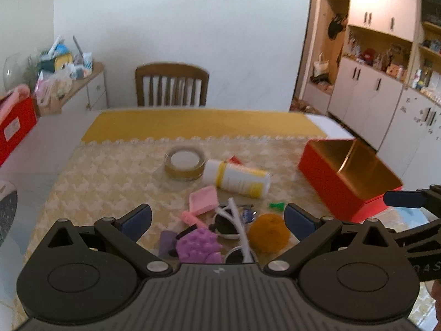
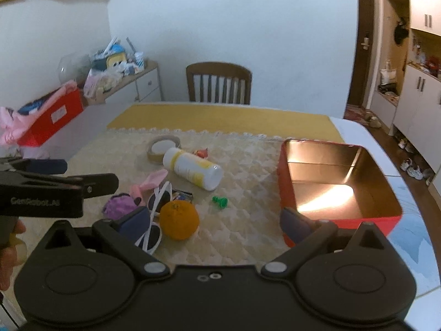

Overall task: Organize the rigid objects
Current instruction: 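Grasp the purple spiky ball with the left tool while the right tool grasps the orange, then carry the purple ball and orange into the red tin and release both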

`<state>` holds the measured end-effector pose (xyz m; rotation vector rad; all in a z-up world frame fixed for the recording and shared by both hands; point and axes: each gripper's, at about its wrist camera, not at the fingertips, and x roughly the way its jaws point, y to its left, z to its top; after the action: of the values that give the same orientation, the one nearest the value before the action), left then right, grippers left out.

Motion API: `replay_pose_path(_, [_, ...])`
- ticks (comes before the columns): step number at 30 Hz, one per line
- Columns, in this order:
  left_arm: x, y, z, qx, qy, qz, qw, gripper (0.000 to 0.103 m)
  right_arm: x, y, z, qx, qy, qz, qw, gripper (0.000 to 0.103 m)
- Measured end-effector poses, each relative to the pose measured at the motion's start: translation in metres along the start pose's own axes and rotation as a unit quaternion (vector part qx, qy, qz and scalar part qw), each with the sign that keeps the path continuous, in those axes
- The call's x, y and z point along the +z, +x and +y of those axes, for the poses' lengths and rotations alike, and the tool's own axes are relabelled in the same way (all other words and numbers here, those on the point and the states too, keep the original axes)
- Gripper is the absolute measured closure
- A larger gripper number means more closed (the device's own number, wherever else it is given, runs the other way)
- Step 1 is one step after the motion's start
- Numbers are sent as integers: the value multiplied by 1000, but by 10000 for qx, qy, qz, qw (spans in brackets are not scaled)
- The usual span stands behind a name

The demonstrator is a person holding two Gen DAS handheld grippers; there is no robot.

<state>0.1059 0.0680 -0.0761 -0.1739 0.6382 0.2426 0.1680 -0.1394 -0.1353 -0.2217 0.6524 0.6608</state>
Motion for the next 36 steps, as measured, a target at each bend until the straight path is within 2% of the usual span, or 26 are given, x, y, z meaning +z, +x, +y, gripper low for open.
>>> replay_pose_path(5, [-5, 25, 7, 9, -48, 219, 9997, 1, -1, 29, 3, 200, -353, 205, 9990, 10])
replay_pose_path(7, [-8, 33, 8, -38, -52, 322, 9995, 1, -1, 40, 4, 270, -448, 325, 9981, 16])
replay_pose_path(13, [-17, 57, 12, -58, -203, 690, 9974, 9, -2, 65, 8, 692, -626, 568, 9940, 27])
replay_pose_path(15, [-19, 65, 15, -29, -284, 803, 9964, 14, -2, 72, 10, 789, -711, 621, 9924, 31])
replay_pose_path(17, [-21, 73, 18, -17, -339, 946, 9949, 23, -1, 79, 12, 855, -803, 674, 9908, 36])
replay_pose_path(20, [-23, 81, 21, 29, -391, 1059, 9936, 27, -1, 84, 15, 950, -867, 704, 9892, 41])
replay_pose_path(22, [-22, 83, 21, 44, -389, 1071, 9935, 27, 0, 86, 17, 1007, -893, 698, 9884, 42])
replay_pose_path(24, [-22, 84, 20, 93, -312, 1067, 9938, 32, 0, 87, 18, 1051, -952, 699, 9874, 43])
replay_pose_path(27, [-22, 85, 18, 169, -227, 1079, 9938, 43, -1, 90, 22, 1103, -1006, 730, 9861, 53])
replay_pose_path(28, [-22, 85, 18, 198, -212, 1085, 9937, 45, -1, 90, 24, 1070, -1051, 738, 9859, 52])
replay_pose_path(36, [-22, 83, 20, 129, -165, 1075, 9940, 46, -2, 89, 29, 905, -1066, 783, 9871, 53])
